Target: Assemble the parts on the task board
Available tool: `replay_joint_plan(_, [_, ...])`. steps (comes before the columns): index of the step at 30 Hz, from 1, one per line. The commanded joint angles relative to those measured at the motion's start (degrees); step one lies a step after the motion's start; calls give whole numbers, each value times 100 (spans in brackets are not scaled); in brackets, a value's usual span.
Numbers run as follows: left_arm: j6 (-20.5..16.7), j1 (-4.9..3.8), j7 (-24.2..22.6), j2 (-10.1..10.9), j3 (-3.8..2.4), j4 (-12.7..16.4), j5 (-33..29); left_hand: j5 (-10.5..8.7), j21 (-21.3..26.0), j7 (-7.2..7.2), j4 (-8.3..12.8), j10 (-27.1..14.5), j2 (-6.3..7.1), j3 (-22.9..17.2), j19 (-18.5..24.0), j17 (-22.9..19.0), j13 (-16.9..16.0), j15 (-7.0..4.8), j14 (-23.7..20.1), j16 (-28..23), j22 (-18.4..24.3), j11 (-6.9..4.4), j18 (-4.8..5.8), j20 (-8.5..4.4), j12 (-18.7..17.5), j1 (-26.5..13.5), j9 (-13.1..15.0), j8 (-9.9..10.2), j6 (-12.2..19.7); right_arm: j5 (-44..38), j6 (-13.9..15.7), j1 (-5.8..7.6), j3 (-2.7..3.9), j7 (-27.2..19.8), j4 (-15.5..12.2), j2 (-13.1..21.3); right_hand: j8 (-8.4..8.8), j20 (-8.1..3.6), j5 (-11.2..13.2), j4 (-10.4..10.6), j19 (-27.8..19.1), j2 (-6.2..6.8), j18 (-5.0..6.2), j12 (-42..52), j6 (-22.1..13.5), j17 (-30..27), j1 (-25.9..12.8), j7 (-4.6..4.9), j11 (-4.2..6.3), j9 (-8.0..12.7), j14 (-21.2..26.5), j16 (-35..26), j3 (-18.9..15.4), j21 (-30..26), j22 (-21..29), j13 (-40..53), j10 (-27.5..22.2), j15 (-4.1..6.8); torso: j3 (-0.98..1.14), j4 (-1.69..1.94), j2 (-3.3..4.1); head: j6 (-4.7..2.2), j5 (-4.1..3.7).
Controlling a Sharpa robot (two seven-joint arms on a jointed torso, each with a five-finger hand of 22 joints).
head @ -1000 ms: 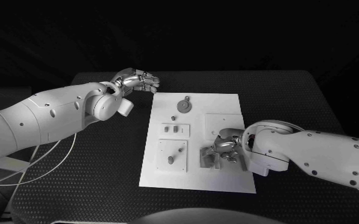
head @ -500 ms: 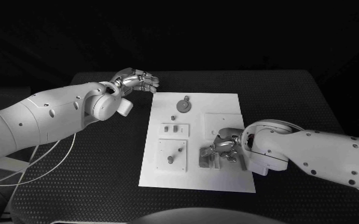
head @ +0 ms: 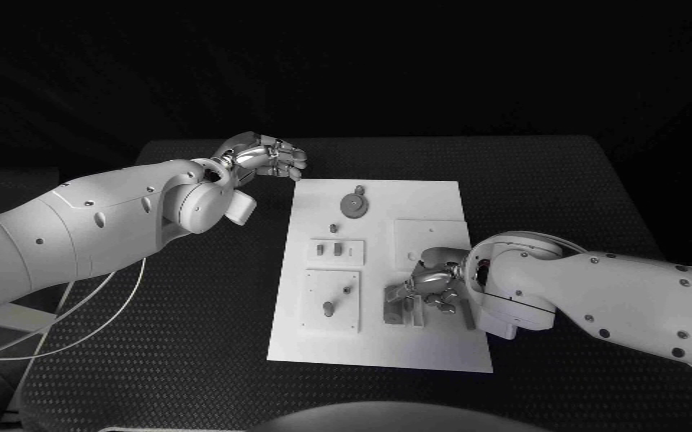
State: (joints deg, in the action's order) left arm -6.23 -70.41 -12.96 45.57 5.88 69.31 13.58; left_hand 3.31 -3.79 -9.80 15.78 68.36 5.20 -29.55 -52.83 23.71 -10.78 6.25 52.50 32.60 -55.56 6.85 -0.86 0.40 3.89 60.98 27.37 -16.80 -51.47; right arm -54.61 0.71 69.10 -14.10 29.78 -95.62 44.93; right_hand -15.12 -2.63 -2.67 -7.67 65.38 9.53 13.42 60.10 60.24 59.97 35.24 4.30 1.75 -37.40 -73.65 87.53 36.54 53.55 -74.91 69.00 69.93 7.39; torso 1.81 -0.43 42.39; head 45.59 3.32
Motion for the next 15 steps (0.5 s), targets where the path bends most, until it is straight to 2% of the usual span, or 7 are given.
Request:
replay_joint_plan(1, [79, -3, -30, -9, -3, 7, -24, -5, -12, 15, -9, 26, -5, 23, 36, 11, 8, 11, -10, -29, 9, -1, -99, 22, 14, -46, -9, -25, 26, -245, -90, -13, -10, -98, -46, 57, 2, -53, -19, -109, 16, 9, 158, 18, 21, 15, 151, 23, 5, -17, -19, -14, 29, 0, -105, 10, -12, 25, 7, -2, 0, -5, -2])
replay_joint_plan(5, [82, -3, -32, -13, -2, 8, -24, -5, -13, 15, -10, 27, -7, 22, 37, 12, 8, 11, -10, -30, 9, -1, -99, 22, 14, -45, -10, -25, 26, -361, -124, -11, -9, -465, -176, 191, -24, -65, -19, -368, 42, 21, 158, 64, 57, 48, 449, 12, 16, -44, -58, -10, 66, 23, -105, 31, 41, 32, 9, -4, -1, -7, -1])
replay_joint_plan(8, [85, -3, -31, -15, -2, -2, -24, -5, -13, 15, -11, 27, -9, 21, 37, 14, 8, 11, -10, -31, 9, -1, -99, 22, 15, -45, -10, -25, 26, -728, -7, -8, -9, -650, -319, 316, -39, -63, -19, -565, 50, 11, 158, 24, 81, -25, 703, 6, 19, -63, -39, -33, 84, 23, -97, -13, 58, 30, 7, 1, -3, -8, -2])
replay_joint_plan(10, [80, -3, -33, -7, -2, 3, -24, -5, -13, 15, -11, 27, -10, 20, 37, 15, 8, 11, -10, -32, 9, -1, -99, 22, 15, -44, -10, -26, 26, -843, 24, 2, -9, -718, -349, 344, -48, -57, -19, -639, 57, 50, 158, 15, 98, -19, 832, 4, 21, -71, -56, -40, 93, 21, -92, -30, 81, 28, 9, 0, -3, 2, 6])
replay_joint_plan(12, [81, -3, -38, -10, -2, 2, -23, -5, -13, 15, -11, 28, -11, 19, 38, 16, 8, 12, -10, -33, 10, -1, -100, 22, 15, -43, -10, -26, 25, -916, 20, 8, -9, -775, -372, 361, -70, -57, -19, -720, 86, 100, 158, 25, 139, 28, 1051, -8, 32, -86, -106, -39, 130, 25, -86, -38, 132, 33, 9, -6, -1, -16, 7])
replay_joint_plan(15, [70, -3, -45, -17, -2, 1, -23, -5, -13, 15, -11, 29, -11, 19, 38, 17, 9, 12, -11, -34, 10, -2, -100, 23, 15, -43, -10, -27, 24, -955, -30, 8, -9, -784, -421, 366, -80, -54, -19, -785, 122, 119, 158, 29, 165, 51, 1291, -18, 40, -98, -147, -43, 140, 25, -76, -51, 186, 41, 8, -7, 0, -5, 9])
